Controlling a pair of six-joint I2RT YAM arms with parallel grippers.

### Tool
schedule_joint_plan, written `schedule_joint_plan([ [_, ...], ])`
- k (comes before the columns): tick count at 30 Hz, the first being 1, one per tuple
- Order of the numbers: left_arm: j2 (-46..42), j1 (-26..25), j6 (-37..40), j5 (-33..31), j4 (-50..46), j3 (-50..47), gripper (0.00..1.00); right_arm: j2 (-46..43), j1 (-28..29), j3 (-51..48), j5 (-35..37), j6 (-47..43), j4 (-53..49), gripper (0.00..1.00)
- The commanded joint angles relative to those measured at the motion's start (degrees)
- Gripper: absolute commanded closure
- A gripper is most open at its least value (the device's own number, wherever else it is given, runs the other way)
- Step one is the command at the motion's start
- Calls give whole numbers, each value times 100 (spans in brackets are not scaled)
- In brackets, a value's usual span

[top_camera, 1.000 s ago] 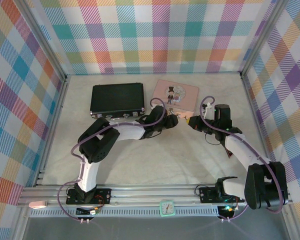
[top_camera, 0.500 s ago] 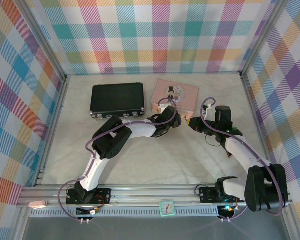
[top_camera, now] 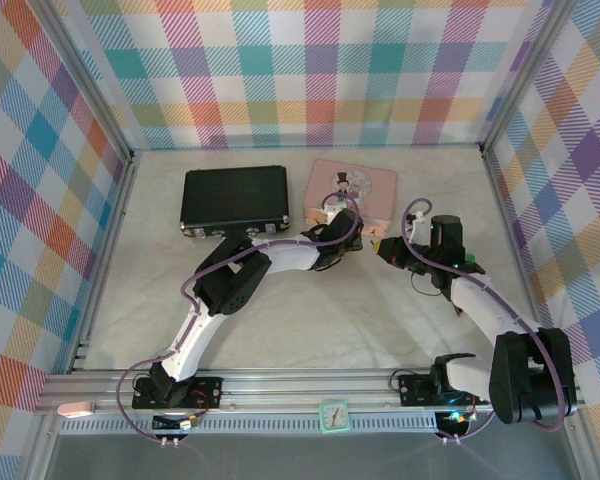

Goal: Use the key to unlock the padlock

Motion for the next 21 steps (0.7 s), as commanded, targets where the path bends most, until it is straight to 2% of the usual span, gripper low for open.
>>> schedule_joint_plan([
  [1,-69,16,-18,78,-95,-293,93,0,-46,-175,-145,146,290,100],
  [5,-349,116,-393,510,339,-660,100,226,-62,-300,-232,341,591,100],
  [14,-894,461,-1726,1549,1948,-1595,100,857,-116,-550,-593,867,1528,100],
  [21,-1005,581,-2467,2107,2988,-1941,100,1675,-125,-803,-1111,1406,2896,100],
])
